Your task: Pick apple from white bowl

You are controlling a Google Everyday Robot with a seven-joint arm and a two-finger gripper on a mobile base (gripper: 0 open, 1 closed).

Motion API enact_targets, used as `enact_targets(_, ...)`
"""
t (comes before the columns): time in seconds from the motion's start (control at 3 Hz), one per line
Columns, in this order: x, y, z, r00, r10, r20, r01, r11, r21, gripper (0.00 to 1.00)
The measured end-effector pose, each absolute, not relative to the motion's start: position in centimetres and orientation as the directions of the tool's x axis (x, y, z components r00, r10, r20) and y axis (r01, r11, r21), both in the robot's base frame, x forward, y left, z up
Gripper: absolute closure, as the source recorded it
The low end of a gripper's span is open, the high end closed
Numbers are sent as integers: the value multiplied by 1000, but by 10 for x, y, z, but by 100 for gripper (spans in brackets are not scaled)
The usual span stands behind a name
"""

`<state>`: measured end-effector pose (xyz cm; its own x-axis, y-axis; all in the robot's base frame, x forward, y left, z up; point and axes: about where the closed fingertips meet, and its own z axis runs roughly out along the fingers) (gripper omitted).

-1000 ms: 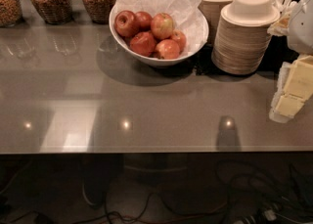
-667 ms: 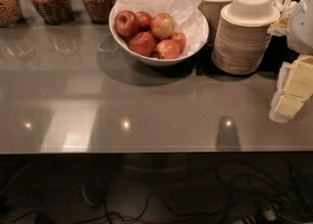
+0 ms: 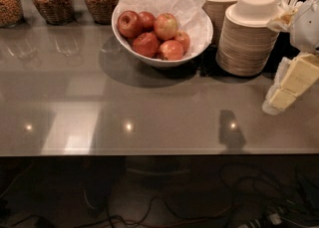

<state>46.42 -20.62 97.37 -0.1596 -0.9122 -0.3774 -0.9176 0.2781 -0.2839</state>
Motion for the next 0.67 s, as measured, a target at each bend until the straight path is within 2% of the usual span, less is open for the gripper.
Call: enact_targets(0.67,549,-178,987,-19,-851,-525,-834,303,-460,0)
